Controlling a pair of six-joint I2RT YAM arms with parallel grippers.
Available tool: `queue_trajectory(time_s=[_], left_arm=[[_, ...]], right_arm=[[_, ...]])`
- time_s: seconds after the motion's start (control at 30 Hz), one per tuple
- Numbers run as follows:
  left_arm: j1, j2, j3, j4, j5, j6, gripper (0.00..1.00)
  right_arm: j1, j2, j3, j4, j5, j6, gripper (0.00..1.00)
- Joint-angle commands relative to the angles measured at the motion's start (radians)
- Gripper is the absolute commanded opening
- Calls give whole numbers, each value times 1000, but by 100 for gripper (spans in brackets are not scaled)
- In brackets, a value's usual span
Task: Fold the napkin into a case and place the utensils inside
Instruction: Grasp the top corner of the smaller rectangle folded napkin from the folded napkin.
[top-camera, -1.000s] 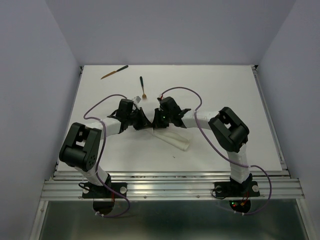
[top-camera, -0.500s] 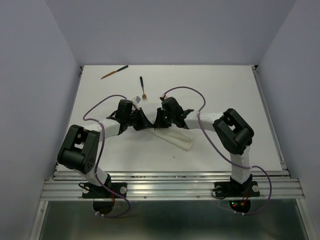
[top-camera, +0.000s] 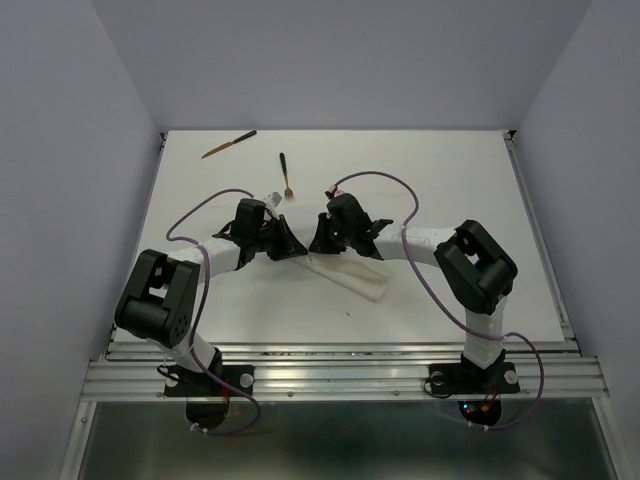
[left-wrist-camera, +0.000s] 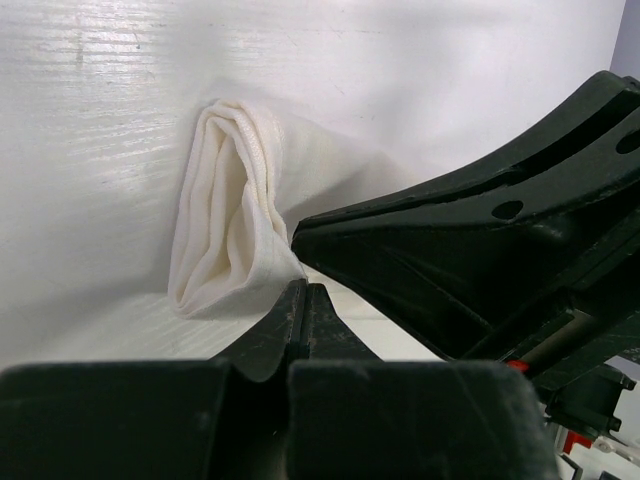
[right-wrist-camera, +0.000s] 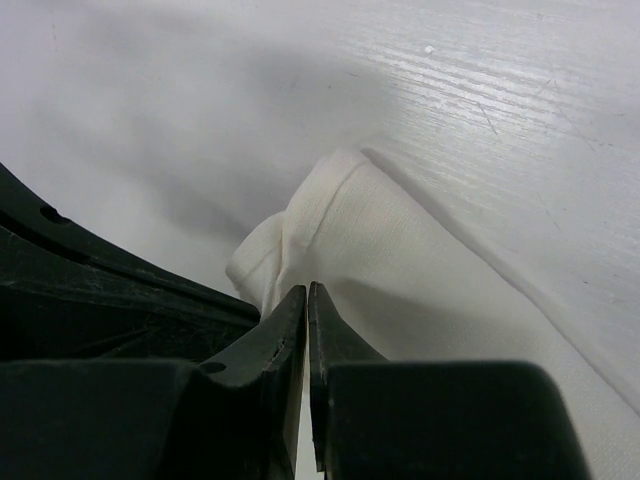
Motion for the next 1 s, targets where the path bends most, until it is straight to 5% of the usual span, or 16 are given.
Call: queue_trajectory(time_s=[0.0, 0.7, 0.97], left_arm=[[4, -43, -7, 32, 26, 16, 0], [4, -38, -4, 42, 36, 12, 0], [4, -43, -16, 52, 30, 0, 0]], right_arm=[[7, -28, -20, 79, -23, 11, 9], [7, 94, -16, 234, -252, 78, 9], [7, 173, 23, 133, -177, 103, 8]])
